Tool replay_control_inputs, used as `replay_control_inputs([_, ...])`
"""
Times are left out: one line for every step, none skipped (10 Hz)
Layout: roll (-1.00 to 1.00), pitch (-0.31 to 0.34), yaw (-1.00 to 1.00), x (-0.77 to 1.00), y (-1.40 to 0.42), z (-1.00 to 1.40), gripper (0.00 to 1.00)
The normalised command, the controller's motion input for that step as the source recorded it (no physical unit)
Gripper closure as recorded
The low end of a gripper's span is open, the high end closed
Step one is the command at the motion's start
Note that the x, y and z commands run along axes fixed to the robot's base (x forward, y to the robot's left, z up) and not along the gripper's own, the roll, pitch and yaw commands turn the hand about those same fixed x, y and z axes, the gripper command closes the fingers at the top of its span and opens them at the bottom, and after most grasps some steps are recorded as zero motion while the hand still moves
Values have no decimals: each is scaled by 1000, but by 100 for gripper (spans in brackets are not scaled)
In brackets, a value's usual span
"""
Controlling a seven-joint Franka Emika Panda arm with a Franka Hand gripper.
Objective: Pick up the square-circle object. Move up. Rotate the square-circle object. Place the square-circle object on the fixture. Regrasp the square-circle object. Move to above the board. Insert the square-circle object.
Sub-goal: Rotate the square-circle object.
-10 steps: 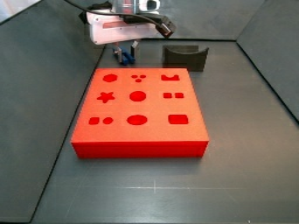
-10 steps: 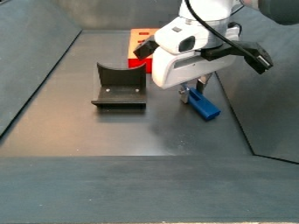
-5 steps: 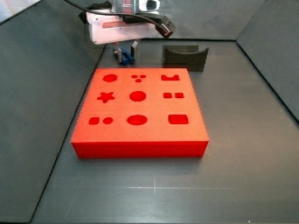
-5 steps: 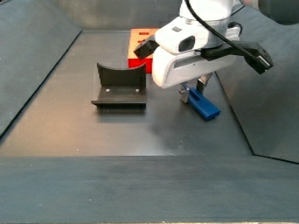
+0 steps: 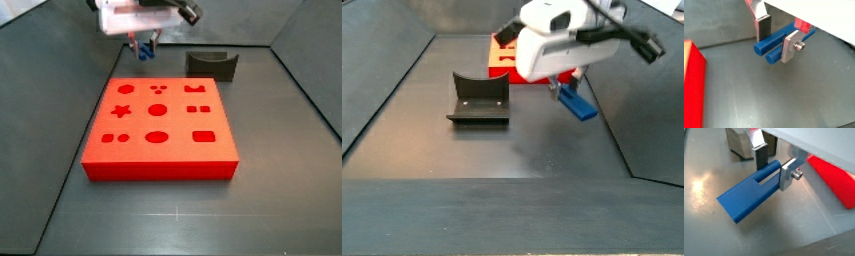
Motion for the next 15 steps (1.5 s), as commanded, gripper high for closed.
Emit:
replay_control_inputs([0, 0, 0, 327, 572, 833, 100])
replay_control_inputs([6, 6, 2, 315, 550, 678, 100])
replay_control_inputs([-20, 75, -13, 193, 329, 486, 100])
replay_control_inputs([-17, 75, -14, 115, 171, 327, 100])
replay_control_inputs([-6, 66, -17, 74, 123, 221, 100])
replay_control_inputs([0, 0, -1000, 0, 0, 0, 100])
replay_control_inputs([0, 0, -1000, -5, -14, -12, 100])
replay_control_inputs([0, 0, -1000, -5, -7, -10, 100])
replay_control_inputs([0, 0, -1000, -3, -1, -8, 100])
replay_control_inputs([0, 0, -1000, -1, 4, -5, 100])
replay_control_inputs([0, 0, -1000, 0, 4, -4, 100])
replay_control_inputs([0, 0, -1000, 1, 6, -3, 100])
replay_control_inputs([0, 0, -1000, 2, 8, -3, 100])
replay_control_inputs([0, 0, -1000, 2, 8, -2, 100])
replay_control_inputs([0, 0, -1000, 3, 9, -2, 100])
